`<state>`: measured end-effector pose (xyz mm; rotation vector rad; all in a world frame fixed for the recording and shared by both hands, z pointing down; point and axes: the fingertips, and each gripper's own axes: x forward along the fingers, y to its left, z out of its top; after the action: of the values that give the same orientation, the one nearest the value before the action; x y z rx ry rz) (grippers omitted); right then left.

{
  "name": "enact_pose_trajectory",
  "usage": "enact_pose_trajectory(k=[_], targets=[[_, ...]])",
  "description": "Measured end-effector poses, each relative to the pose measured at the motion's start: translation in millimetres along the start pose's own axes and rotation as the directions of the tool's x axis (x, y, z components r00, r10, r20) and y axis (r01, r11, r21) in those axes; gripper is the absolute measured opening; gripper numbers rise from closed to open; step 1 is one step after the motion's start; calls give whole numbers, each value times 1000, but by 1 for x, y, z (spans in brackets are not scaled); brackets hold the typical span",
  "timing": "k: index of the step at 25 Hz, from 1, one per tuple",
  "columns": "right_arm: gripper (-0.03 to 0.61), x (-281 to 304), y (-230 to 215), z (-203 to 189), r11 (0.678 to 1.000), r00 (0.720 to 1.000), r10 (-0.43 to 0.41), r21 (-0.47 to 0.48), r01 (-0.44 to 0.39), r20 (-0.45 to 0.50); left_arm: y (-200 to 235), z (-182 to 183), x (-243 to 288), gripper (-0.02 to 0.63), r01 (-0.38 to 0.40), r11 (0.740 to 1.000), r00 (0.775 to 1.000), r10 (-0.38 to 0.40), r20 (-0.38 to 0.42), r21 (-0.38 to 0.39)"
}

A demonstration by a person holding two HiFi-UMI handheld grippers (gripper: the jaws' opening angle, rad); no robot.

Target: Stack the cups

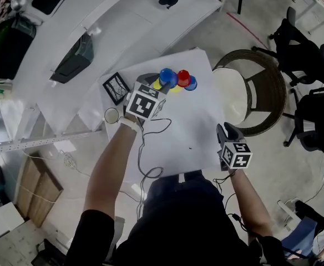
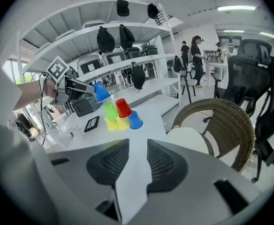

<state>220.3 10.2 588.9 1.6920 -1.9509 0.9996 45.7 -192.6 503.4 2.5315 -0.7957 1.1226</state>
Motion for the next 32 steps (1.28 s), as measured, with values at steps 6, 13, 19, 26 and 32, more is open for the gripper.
enact_pose_trajectory(k=[6, 13, 19, 26, 32], targets=[[117, 3, -6, 3, 1000, 1000, 1, 10, -1, 1, 9, 5, 20, 173, -10, 1000, 999, 10, -46, 3], [117, 7, -11, -4, 1000, 1000, 0, 25, 0, -17, 10, 7, 36, 175, -3, 1000, 996, 5, -85, 23], [117, 12, -9, 0, 999, 1000, 6, 33, -5, -12, 8, 7, 45, 176, -5, 998, 995, 11, -102, 67], [117, 12, -13, -1, 999, 1000, 8, 37, -7, -12, 8, 5, 50, 201, -24, 998, 995, 30, -95, 61], [117, 13, -15, 6, 999, 1000, 13, 31, -13, 0, 13, -3, 32, 227, -53, 999, 997, 53, -61, 8]])
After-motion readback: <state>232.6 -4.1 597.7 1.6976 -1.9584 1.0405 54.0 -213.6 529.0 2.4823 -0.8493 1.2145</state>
